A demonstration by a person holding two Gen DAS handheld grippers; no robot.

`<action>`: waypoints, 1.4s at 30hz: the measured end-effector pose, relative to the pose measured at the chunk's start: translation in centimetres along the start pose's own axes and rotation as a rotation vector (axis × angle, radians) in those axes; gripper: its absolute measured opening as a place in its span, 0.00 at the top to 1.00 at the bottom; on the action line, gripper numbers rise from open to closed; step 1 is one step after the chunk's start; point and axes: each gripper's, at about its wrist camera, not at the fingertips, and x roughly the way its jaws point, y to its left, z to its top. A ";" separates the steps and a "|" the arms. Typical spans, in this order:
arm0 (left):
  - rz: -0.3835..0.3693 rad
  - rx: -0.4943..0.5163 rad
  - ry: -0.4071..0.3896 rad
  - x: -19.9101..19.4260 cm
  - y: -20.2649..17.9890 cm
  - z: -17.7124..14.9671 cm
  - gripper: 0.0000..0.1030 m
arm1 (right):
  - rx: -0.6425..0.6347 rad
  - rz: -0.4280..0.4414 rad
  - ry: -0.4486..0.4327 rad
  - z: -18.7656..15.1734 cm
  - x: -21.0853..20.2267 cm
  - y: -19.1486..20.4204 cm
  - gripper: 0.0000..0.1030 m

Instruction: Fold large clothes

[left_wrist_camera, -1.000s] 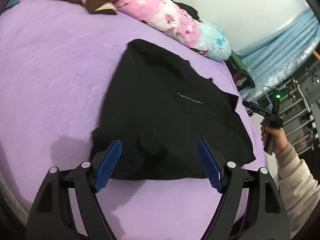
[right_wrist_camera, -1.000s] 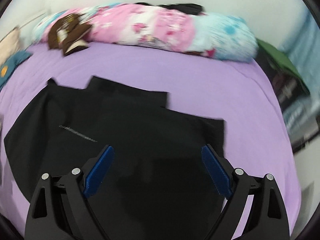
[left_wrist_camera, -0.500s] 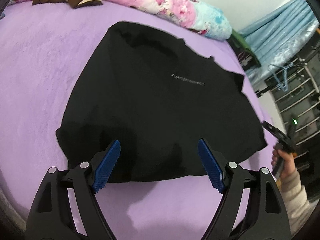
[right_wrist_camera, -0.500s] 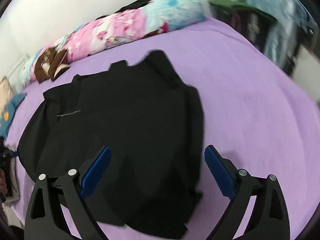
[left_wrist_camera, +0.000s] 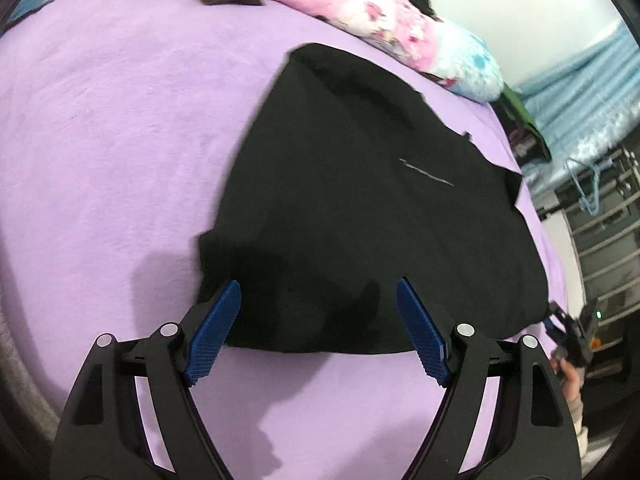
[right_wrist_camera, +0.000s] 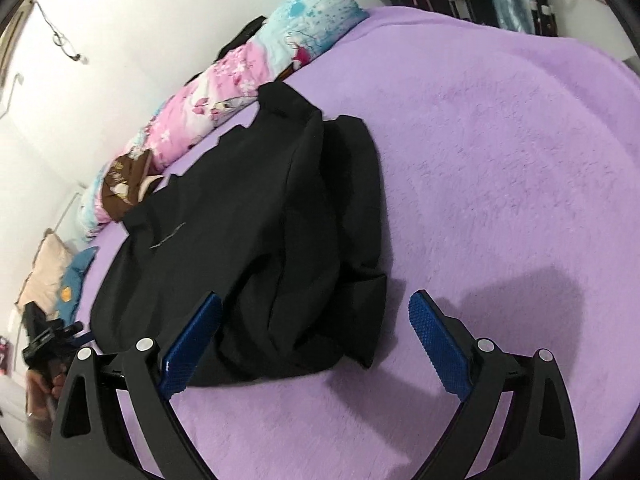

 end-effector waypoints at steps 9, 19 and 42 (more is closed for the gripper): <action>-0.084 -0.027 0.002 -0.9 4.5 -1.6 0.25 | -0.310 0.014 0.116 -1.1 1.4 3.8 0.10; -0.110 0.258 0.001 1.4 3.3 -3.9 0.25 | -0.466 0.036 0.120 -1.3 2.8 2.8 0.16; -0.199 0.125 0.018 2.5 7.3 -3.0 0.89 | -0.382 0.111 0.126 -0.8 2.7 0.1 0.89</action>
